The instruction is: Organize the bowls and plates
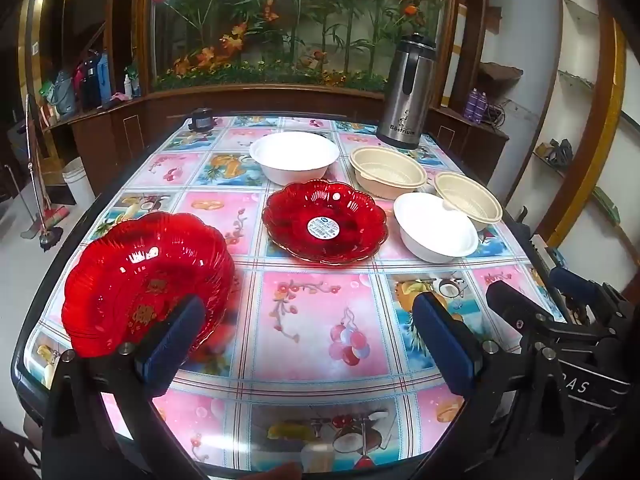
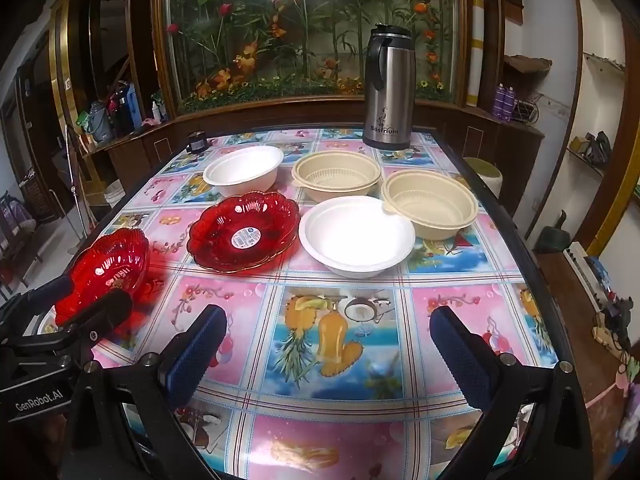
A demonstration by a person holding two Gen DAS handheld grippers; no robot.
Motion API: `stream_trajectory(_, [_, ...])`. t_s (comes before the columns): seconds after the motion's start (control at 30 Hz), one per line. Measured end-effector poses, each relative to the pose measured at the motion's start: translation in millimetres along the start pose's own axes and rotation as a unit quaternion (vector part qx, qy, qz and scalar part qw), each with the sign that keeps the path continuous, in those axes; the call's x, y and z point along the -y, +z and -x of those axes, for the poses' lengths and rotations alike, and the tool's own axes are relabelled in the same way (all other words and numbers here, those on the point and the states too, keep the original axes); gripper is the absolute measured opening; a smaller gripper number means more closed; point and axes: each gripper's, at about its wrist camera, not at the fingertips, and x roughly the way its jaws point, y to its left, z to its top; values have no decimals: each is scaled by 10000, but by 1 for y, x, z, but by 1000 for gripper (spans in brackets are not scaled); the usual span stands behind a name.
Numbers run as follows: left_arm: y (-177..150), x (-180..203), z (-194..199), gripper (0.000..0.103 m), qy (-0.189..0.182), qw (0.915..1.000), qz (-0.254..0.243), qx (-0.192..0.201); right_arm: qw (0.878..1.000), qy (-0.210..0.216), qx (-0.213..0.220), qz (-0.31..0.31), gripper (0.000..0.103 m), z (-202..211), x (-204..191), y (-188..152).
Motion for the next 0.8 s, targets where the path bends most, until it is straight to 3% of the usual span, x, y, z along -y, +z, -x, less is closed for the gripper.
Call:
stream_trajectory(0.1, [0, 3, 0, 103, 146, 9998, -115, 1, 10000, 16, -22, -6, 103, -1, 0, 0])
stream_trajectory(0.8, [-2, 8, 2, 103, 54, 9999, -121, 39, 9998, 11, 124, -132, 103, 3, 6, -1])
